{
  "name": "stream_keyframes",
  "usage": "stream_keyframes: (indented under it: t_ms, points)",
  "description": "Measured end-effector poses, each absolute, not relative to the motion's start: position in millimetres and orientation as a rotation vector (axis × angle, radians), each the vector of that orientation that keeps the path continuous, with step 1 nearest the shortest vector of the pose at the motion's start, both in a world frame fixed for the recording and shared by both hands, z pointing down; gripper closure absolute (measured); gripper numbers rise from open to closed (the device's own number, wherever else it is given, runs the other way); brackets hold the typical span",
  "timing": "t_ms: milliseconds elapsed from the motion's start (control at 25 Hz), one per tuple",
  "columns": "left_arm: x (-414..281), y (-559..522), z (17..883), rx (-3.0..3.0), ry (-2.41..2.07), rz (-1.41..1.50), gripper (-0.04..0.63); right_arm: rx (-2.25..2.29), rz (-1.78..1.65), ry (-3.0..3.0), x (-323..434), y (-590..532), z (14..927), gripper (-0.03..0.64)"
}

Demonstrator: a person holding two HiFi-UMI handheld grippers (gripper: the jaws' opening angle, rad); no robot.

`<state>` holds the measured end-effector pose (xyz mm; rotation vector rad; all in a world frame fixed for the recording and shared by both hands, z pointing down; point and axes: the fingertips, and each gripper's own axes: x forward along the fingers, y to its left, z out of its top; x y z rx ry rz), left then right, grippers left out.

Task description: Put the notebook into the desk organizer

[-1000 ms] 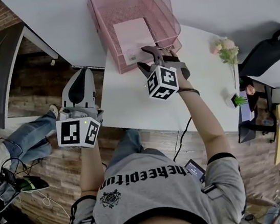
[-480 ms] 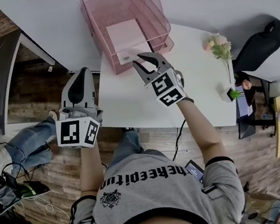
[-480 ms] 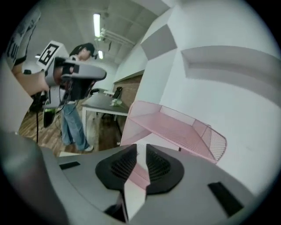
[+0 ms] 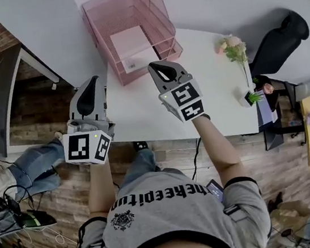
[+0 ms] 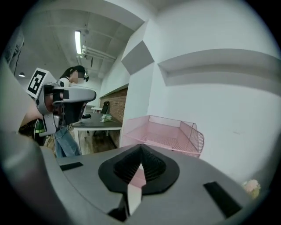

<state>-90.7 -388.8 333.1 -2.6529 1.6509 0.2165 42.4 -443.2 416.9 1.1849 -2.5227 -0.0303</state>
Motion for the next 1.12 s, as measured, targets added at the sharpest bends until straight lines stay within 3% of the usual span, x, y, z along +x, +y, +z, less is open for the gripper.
stream_keyframes:
  t_ms: [1120]
  points:
    - [-45.2, -335.1, 293.0, -2.663, 1.473, 0.257, 0.591, 1.537, -0.061, -2.642, 91.0, -358.1, 333.2, 0.615]
